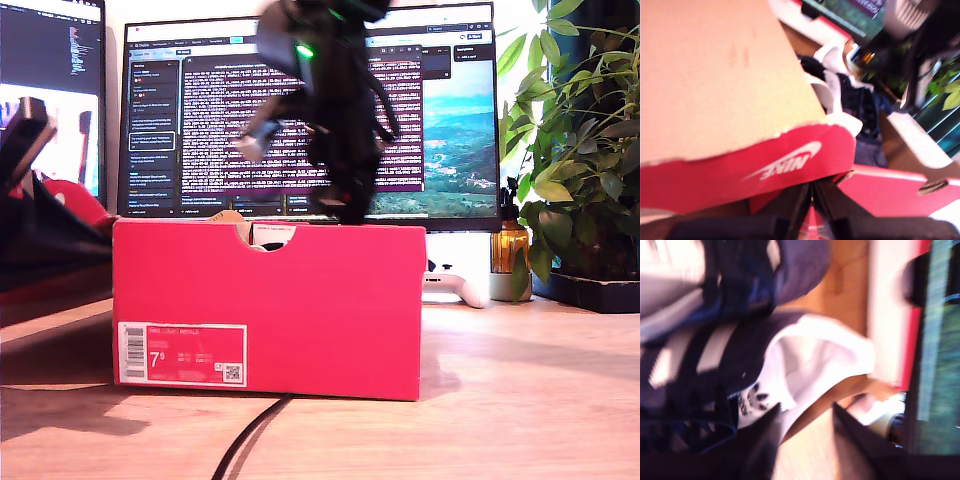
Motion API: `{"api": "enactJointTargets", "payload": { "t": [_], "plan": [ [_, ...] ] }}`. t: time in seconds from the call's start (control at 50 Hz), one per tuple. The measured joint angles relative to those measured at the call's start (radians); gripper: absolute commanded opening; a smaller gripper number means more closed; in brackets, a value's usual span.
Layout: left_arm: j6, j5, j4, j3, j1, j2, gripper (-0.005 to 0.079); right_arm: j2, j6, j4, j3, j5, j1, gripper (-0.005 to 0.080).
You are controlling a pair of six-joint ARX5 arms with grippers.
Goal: Pack the blue shoes by picking the first shoe and placing it inside the red shoebox, left side, then picking and rotating the second shoe and placing it in the shoebox
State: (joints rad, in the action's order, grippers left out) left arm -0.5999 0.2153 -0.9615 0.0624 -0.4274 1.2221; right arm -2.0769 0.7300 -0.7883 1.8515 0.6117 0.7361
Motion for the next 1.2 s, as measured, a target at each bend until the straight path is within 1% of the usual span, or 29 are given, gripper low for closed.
{"api": "enactJointTargets", "payload": {
  "t": [0.04,0.06,0.1,0.12,0.2,0.24,0.26,0.3,0.32,0.34,0.36,0.38,0.44,0.46,0.52,0.54,0.68,0.8,0.82,0.98,1.1,1.2],
  "plan": [
    [0.0,0.009,0.006,0.0,0.0,0.0,-0.002,0.001,0.0,0.0,0.016,0.0,0.008,0.0061],
    [0.0,0.014,0.008,0.0,0.002,0.0,-0.002,0.004,-0.045,-0.001,0.024,0.0,0.012,0.0038],
    [0.0,0.023,0.011,0.0,0.003,0.0,-0.002,0.01,-0.06,-0.008,0.037,0.0,0.018,-0.0009],
    [0.0,0.025,0.011,0.0,0.003,0.0,-0.002,0.013,-0.066,-0.013,0.043,0.0,0.019,-0.0017],
    [0.0,0.037,0.007,0.0,0.003,0.0,-0.002,0.042,-0.137,-0.018,0.053,-0.001,0.024,-0.0012],
    [0.003,0.047,0.007,0.0,0.003,0.0,-0.002,0.059,-0.139,-0.021,0.053,-0.002,0.024,-0.0012],
    [0.005,0.05,0.008,0.0,0.003,0.0,-0.002,0.066,-0.206,-0.022,0.054,-0.002,0.024,-0.0012],
    [0.007,0.061,0.011,0.0,0.003,0.0,-0.002,0.086,-0.236,-0.031,0.056,-0.007,0.022,-0.0012],
    [0.007,0.068,0.013,0.0,0.003,0.0,-0.002,0.095,-0.236,-0.036,0.057,-0.015,0.019,-0.0012],
    [0.012,0.072,0.016,0.0,0.003,0.0,-0.002,0.105,-0.289,-0.043,0.058,-0.023,0.016,-0.0012],
    [0.013,0.075,0.019,0.0,0.003,0.0,-0.002,0.115,-0.289,-0.048,0.058,-0.027,0.011,-0.0012],
    [0.014,0.077,0.024,0.0,0.003,0.0,-0.002,0.125,-0.325,-0.053,0.059,-0.043,0.007,-0.0012],
    [0.019,0.082,0.046,0.0,0.003,-0.001,-0.002,0.153,-0.344,-0.074,0.059,-0.081,-0.01,-0.0012],
    [0.021,0.081,0.056,0.0,0.003,-0.002,-0.002,0.162,-0.373,-0.079,0.059,-0.093,-0.017,-0.0012],
    [0.027,0.079,0.097,0.0,0.003,-0.005,-0.002,0.187,-0.39,-0.092,0.06,-0.12,-0.041,-0.0012],
    [0.04,0.081,0.112,0.0,0.003,-0.007,-0.002,0.193,-0.422,-0.095,0.06,-0.13,-0.048,-0.0012],
    [0.079,0.09,0.249,0.0,-0.002,-0.049,-0.002,0.229,-0.463,-0.127,0.06,-0.157,-0.098,-0.0012],
    [0.093,0.063,0.364,0.0,-0.002,-0.142,-0.002,0.237,-0.493,-0.168,0.063,-0.18,-0.127,-0.0012],
    [0.11,0.057,0.386,0.0,-0.002,-0.169,-0.002,0.237,-0.503,-0.174,0.063,-0.186,-0.129,-0.0012],
    [0.145,0.027,0.568,0.0,-0.002,-0.376,-0.002,0.239,-0.55,-0.214,0.063,-0.233,-0.158,-0.0012],
    [0.179,-0.025,0.699,0.0,-0.002,-0.54,-0.002,0.24,-0.584,-0.237,0.063,-0.243,-0.185,-0.0012],
    [0.193,-0.07,0.776,0.0,-0.002,-0.653,-0.002,0.24,-0.603,-0.248,0.063,-0.27,-0.224,-0.0012]
  ]
}}
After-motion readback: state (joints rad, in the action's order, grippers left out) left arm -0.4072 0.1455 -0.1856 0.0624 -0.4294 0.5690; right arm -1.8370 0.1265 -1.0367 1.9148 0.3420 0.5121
